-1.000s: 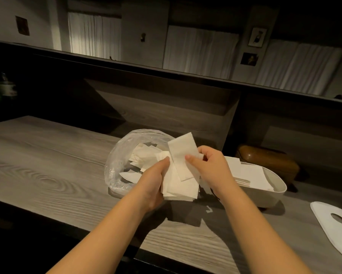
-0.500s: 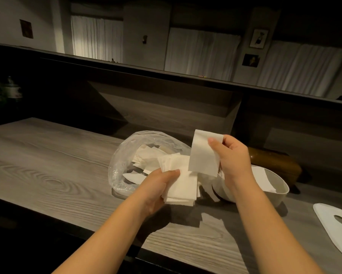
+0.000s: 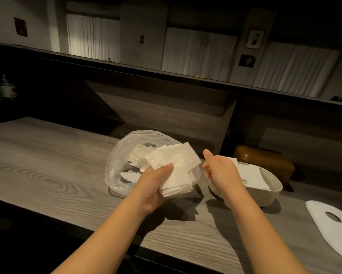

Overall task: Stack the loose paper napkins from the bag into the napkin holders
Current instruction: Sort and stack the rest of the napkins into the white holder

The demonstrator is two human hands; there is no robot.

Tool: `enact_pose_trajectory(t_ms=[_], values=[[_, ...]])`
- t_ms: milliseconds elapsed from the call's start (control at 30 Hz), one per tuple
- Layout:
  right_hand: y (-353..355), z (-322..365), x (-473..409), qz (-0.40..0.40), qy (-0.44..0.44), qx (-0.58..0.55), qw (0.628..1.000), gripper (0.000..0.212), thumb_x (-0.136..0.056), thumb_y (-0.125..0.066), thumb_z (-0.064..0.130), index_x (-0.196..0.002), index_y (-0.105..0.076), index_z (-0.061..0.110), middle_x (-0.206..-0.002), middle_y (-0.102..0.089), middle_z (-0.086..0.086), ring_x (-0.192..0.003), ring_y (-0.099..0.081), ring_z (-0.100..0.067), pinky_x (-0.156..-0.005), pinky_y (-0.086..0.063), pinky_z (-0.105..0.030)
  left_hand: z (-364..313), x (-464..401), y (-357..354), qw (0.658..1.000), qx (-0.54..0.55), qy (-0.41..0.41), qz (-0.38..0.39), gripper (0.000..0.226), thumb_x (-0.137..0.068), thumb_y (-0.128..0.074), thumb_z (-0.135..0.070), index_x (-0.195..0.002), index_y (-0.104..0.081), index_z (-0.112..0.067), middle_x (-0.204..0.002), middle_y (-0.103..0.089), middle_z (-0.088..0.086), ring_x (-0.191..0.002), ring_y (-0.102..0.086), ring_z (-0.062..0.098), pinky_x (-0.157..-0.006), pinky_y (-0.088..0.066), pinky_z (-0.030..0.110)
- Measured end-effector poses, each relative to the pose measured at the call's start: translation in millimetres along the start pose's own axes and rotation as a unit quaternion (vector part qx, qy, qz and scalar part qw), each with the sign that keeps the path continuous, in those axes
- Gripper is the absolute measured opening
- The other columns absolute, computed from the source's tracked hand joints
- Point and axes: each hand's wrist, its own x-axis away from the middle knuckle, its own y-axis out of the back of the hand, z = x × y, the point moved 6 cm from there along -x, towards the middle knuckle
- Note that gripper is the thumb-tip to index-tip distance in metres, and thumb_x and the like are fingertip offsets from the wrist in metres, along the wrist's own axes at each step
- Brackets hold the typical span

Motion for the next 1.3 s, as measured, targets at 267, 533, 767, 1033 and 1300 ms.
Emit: enact_pose_trajectory(t_ms=[267,533,767,1033,1300], values=[[12.0,15.9,5.2,-0.056,0.064,-0.194,0.977,0.008,-0.099,-0.055,0.027,-0.097,-0.061,0.021,-0.096,-0.063,0.005,-0.089,-0.061,-0.011,-0.067,-0.048,-0.022,3.5,7.6,-6.2,1.000,-0.019,0.015,-0.005,0.029,-0.094,-0.060,-0.013,-0.123,-0.058,-0.011,-0.104,-0.074,0.014,-0.095,-0.072,0.030,-0.068,-0.060,0.039],[1.6,28.2,10.5,0.130,0.047,-0.159,0.978,0.010,-0.096,-0.061,0.021,-0.102,-0.068,0.020,-0.095,-0.072,0.004,-0.087,-0.071,-0.014,-0.067,-0.057,-0.026,0.3,6.4,-11.3,0.995,-0.072,0.059,-0.031,0.027,-0.099,-0.055,-0.031,-0.121,-0.059,-0.016,-0.101,-0.075,0.013,-0.092,-0.071,0.030,-0.069,-0.056,0.038],[-12.3,4.3,12.2,0.077,0.073,-0.010,0.994,0.028,-0.093,-0.065,0.028,-0.116,-0.050,0.027,-0.109,-0.051,0.007,-0.091,-0.053,-0.009,-0.061,-0.042,-0.017,1.1,4.1,-34.0,0.966,-0.244,0.053,0.064,0.041,-0.086,-0.070,-0.040,-0.121,-0.057,-0.022,-0.100,-0.074,0.007,-0.091,-0.072,0.024,-0.081,-0.059,0.037],[18.1,-29.9,16.0,0.103,0.046,-0.086,0.990,0.040,-0.087,-0.072,0.014,-0.120,-0.054,0.030,-0.115,-0.061,0.008,-0.105,-0.063,-0.015,-0.083,-0.060,-0.035,3.1,-0.6,-40.5,0.874,-0.446,0.094,0.170,0.046,-0.083,-0.077,-0.013,-0.118,-0.053,-0.030,-0.116,-0.066,0.001,-0.105,-0.067,0.018,-0.089,-0.058,0.035],[41.0,-91.7,38.1,0.072,0.019,-0.191,0.979,0.038,-0.085,-0.067,-0.004,-0.111,-0.057,0.021,-0.115,-0.066,-0.002,-0.104,-0.066,-0.015,-0.073,-0.058,-0.025,36.0,5.4,-44.3,0.919,-0.368,-0.125,0.064,0.057,-0.081,-0.079,-0.014,-0.124,-0.048,-0.033,-0.117,-0.060,-0.005,-0.103,-0.064,0.013,-0.080,-0.059,0.027]])
